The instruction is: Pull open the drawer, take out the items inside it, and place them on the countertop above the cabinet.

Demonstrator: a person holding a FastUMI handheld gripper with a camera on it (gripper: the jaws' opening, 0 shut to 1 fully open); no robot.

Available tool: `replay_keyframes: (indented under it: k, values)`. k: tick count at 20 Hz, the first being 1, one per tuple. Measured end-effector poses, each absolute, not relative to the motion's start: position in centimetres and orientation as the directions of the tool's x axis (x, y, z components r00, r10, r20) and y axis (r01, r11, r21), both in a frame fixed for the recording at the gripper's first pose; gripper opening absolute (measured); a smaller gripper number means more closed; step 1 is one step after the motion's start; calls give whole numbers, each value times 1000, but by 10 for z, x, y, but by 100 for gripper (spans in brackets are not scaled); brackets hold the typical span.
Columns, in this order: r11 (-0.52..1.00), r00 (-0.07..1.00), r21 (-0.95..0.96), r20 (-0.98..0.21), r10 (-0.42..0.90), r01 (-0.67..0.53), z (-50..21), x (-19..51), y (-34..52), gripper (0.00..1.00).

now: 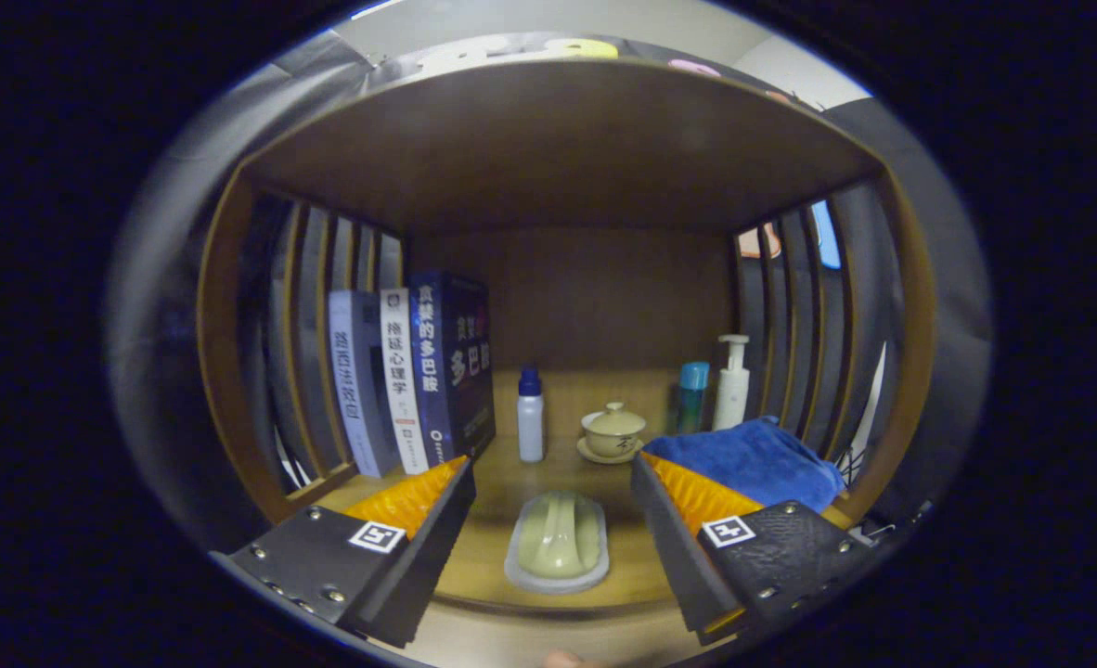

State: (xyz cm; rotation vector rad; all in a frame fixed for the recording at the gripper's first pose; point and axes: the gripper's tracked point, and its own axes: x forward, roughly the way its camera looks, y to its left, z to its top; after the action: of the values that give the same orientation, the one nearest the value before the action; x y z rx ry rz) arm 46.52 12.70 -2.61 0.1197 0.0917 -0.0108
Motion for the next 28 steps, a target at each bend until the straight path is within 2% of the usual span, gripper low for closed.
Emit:
replay_keyframes:
  k: [9,19,23,28]
  values:
    - [996,999,79,-29,33,-31,-17,338,120,100]
    - [999,999,7,-25,-40,41,-60,248,109,100]
    - [997,995,6,-76,-70,70,-94,229,109,98]
    - [995,978,46,-195,-73,84,-141,227,111,98]
